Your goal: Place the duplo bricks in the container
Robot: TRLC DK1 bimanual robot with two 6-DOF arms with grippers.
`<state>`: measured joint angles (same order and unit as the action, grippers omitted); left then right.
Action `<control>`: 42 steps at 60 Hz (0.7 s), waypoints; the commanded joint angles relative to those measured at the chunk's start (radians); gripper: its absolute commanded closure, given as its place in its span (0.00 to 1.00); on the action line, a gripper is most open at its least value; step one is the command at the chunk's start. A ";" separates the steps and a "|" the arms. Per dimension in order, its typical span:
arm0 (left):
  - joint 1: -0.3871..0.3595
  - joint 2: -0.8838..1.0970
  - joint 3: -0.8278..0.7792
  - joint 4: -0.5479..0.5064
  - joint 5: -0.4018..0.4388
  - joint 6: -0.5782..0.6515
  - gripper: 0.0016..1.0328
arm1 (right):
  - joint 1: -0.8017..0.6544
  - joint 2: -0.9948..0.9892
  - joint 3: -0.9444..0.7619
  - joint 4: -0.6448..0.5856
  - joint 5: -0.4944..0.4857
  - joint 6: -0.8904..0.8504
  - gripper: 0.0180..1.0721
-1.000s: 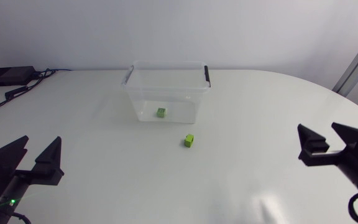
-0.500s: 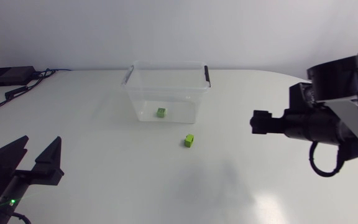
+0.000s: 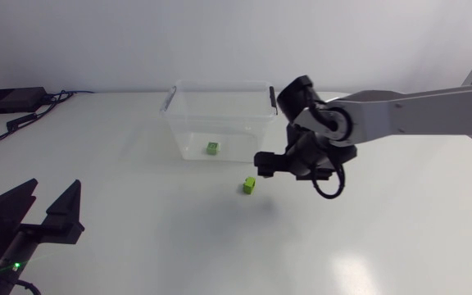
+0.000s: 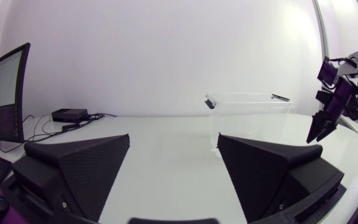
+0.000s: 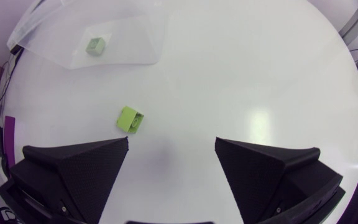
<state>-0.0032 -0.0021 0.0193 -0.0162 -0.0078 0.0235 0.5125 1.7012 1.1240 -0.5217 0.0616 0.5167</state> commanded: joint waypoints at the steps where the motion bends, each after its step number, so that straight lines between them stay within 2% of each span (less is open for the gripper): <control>1: -0.003 -0.010 -0.016 0.005 -0.003 0.006 0.04 | 0.035 0.103 0.079 -0.043 -0.031 0.083 0.04; 20: -0.003 -0.010 -0.018 0.005 -0.003 0.006 0.04 | 0.093 0.296 0.250 -0.087 -0.062 0.166 0.04; 33: -0.003 -0.010 -0.018 0.007 -0.003 0.006 0.04 | 0.083 0.446 0.415 -0.227 -0.063 0.174 0.05; 42: -0.003 -0.010 -0.018 0.005 -0.003 0.006 0.04 | 0.075 0.488 0.468 -0.242 -0.063 0.180 0.27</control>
<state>-0.0032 -0.0021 0.0193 -0.0162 -0.0078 0.0235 0.5964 2.1582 1.5578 -0.7380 0.0002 0.6559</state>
